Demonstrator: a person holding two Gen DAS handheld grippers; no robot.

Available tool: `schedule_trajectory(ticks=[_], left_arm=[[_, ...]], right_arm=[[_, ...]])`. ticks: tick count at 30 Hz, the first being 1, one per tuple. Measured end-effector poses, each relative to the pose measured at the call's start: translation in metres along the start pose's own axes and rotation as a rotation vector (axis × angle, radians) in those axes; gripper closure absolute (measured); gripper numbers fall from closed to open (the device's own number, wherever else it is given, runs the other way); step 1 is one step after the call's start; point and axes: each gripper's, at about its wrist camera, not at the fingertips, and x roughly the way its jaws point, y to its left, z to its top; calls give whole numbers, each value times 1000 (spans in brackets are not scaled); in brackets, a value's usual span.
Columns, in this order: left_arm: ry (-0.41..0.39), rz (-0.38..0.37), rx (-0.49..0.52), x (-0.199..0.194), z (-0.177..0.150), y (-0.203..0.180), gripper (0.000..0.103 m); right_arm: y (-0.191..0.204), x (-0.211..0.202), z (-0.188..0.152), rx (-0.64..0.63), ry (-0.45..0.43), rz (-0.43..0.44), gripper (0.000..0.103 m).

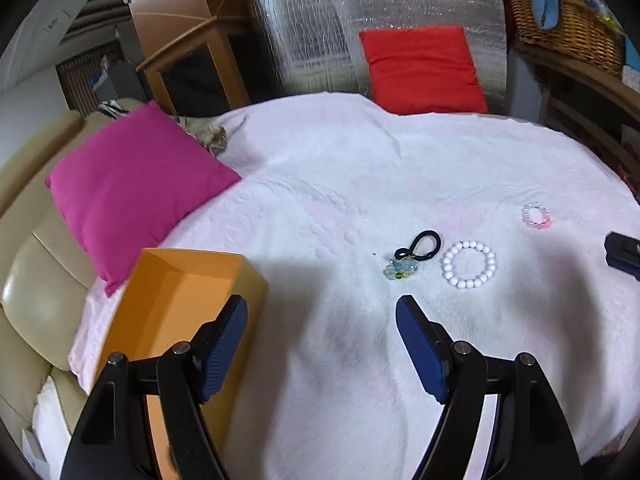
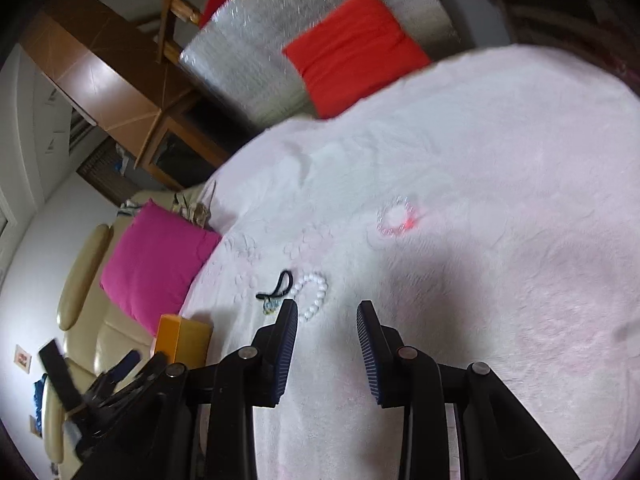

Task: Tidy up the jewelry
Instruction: 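Move both open grippers back toward the remaining bracelets and hair tie, then reach the right gripper to the pink bead bracelet and close on it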

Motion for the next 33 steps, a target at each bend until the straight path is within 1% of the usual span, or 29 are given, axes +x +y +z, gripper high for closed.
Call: schedule_trajectory(ticks=[2, 6, 10, 14, 23, 26, 33], left_arm=[[17, 9, -4, 15, 1, -10, 26], [47, -45, -4, 34, 2, -30, 26], [49, -82, 35, 44, 4, -54, 26], [50, -122, 38, 53, 7, -70, 26], [54, -143, 47, 68, 8, -85, 26], [47, -139, 56, 69, 9, -87, 26], [50, -149, 66, 75, 12, -92, 26]], right_arm=[[1, 6, 2, -4, -1, -29, 69], [-2, 14, 6, -4, 3, -57, 69], [-13, 18, 9, 12, 7, -108, 69], [-24, 20, 14, 23, 0, -146, 69], [-32, 44, 35, 4, -17, -214, 69], [-32, 58, 45, -30, -25, -254, 69], [-41, 83, 69, -34, -39, -337, 69]])
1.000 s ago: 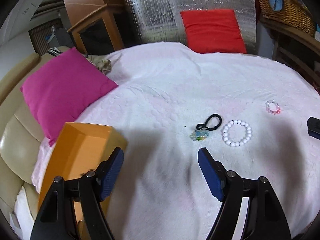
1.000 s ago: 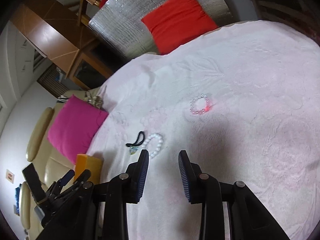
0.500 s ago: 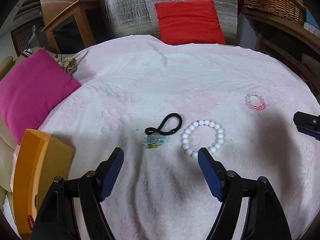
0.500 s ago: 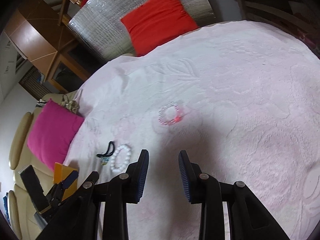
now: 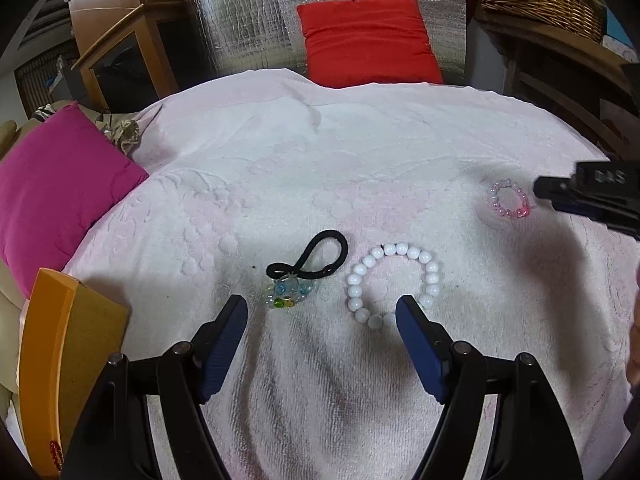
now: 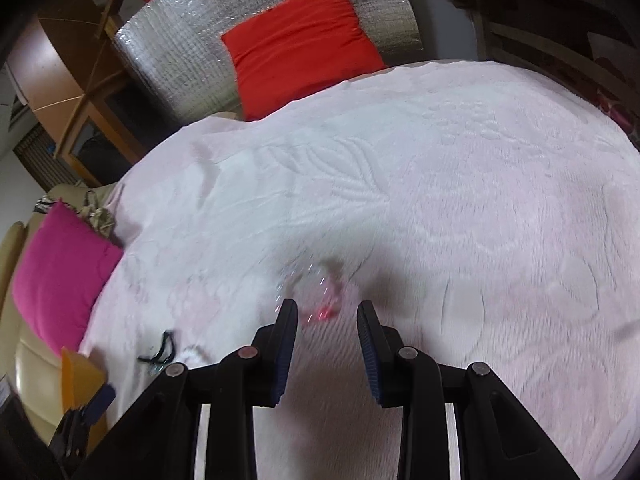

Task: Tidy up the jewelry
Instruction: 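Reach the right gripper to the pink bead bracelet and close on it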

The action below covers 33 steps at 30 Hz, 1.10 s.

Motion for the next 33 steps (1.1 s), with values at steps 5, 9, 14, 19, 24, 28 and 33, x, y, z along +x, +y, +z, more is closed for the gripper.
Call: schedule_trajectory(ticks=[5, 9, 14, 19, 24, 28, 33], left_arm=[[1, -1, 15, 4, 2, -5, 26], [3, -4, 19, 6, 3, -6, 26], [-2, -14, 20, 6, 5, -7, 26], [-11, -60, 35, 2, 5, -11, 26], [-23, -122, 39, -7, 5, -14, 26], [-24, -148, 45, -9, 5, -16, 26], [-19, -155, 68, -7, 4, -21, 26]], right_arm=[[1, 23, 9, -31, 19, -60, 70], [9, 33, 12, -82, 26, -115, 70], [17, 41, 12, -137, 34, -174, 73], [21, 39, 10, -164, 33, -199, 74], [15, 26, 14, -142, -4, -159, 73], [11, 27, 15, -122, 0, -166, 73], [11, 37, 15, -119, 33, -136, 73]])
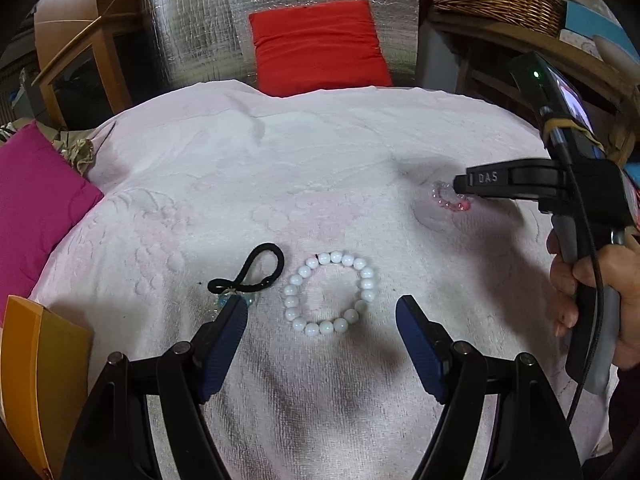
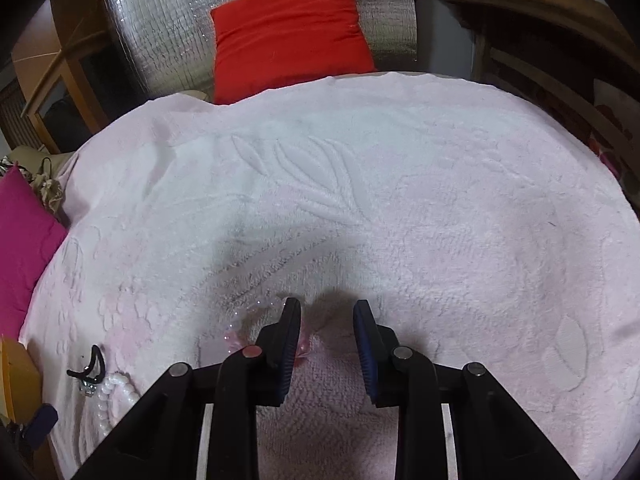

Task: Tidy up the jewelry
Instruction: 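Reach the right gripper to the pink bead bracelet and close on it, then grasp the white bead bracelet with the left gripper and lift it while the right holds the pink bracelet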

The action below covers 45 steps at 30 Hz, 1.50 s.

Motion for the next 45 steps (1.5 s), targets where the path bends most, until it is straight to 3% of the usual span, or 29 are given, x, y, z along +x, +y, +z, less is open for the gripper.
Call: schedule_trajectory(ticks=[2, 6, 8, 30, 39, 45], left_arm=[[7, 5, -2, 2, 0, 1, 26], [17, 5, -17, 4, 0, 3, 26], [15, 3, -16, 3, 0, 1, 26], [11, -7, -6, 1, 2, 0, 26], [70, -32, -109, 16, 2, 33, 26], [104, -104, -144, 26, 2, 33, 26]], right_arm=[[4, 0, -1, -16, -6, -10, 74], [13, -3, -4, -69, -12, -15, 89], [15, -4, -4, -76, -17, -19, 92], [-8, -44, -17, 7, 9, 114, 94], [-27, -36, -26, 54, 95, 150, 93], [-28, -33, -28, 49, 100, 162, 93]])
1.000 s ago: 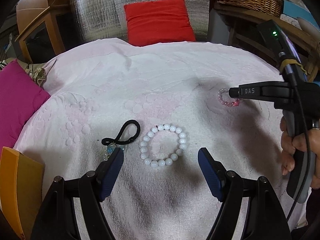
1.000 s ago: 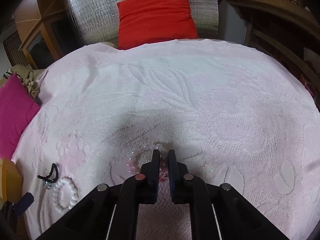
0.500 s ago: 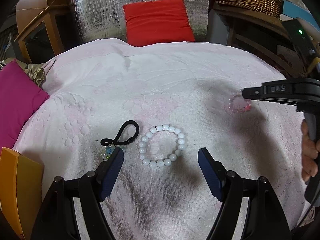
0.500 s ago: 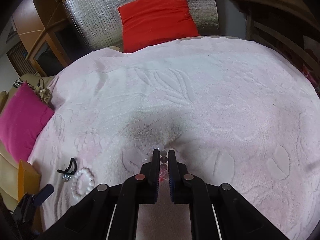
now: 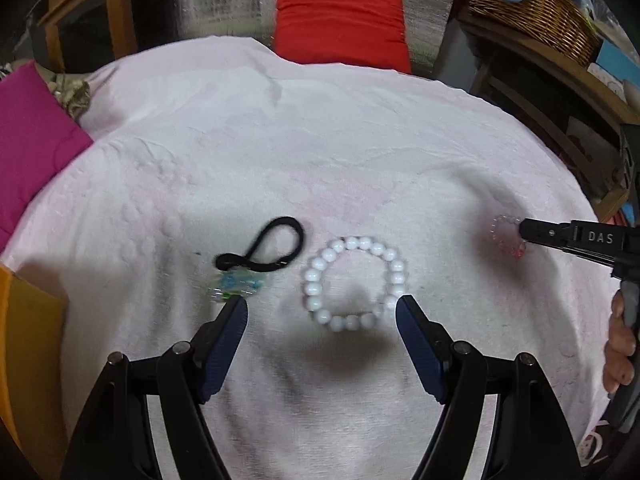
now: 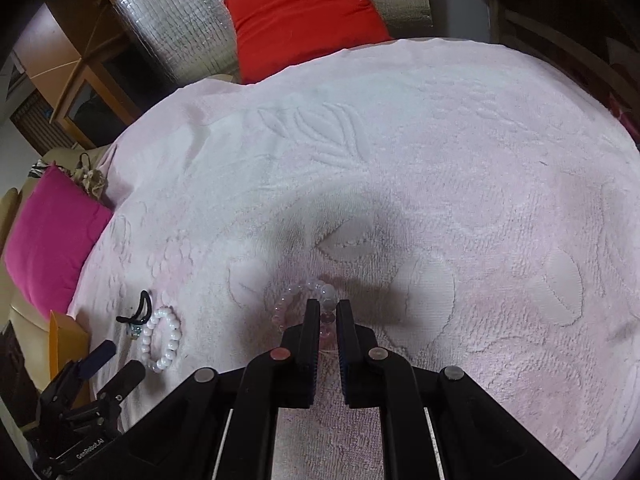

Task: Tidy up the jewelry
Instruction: 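Grasp the white bead bracelet with the left gripper and lift it while the right holds the pink bracelet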

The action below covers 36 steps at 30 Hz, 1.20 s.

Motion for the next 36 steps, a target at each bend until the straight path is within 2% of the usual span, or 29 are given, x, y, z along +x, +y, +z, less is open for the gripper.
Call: schedule_trajectory(ticks=[6, 10, 12, 14, 18, 26, 30, 34, 35, 36], left_arm=[[60, -72, -26, 19, 1, -7, 26], [54, -52, 8, 24, -2, -16, 26], [44, -57, 17, 22, -3, -20, 46], [33, -56, 34, 21, -3, -22, 60], [28, -78, 40, 21, -2, -24, 73], [36, -112, 22, 14, -6, -12, 75], [54, -146, -12, 14, -4, -6, 56], [42, -148, 4, 13, -6, -9, 54], [39, -149, 8, 13, -6, -10, 59], [34, -151, 17, 12, -6, -12, 76]], right_arm=[[-21, -5, 3, 81, -22, 38, 93], [-20, -4, 3, 86, -13, 60, 93], [-14, -2, 3, 72, -9, 67, 93], [-9, 1, 3, 60, -7, 68, 93], [2, 10, 0, 33, -16, 17, 92], [20, 10, -5, -39, -55, -43, 96], [25, 3, -6, -55, -70, -13, 96], [16, -9, -3, -26, -99, 27, 96], [12, -12, -2, -11, -105, 37, 96], [8, -14, -2, 0, -110, 46, 96]])
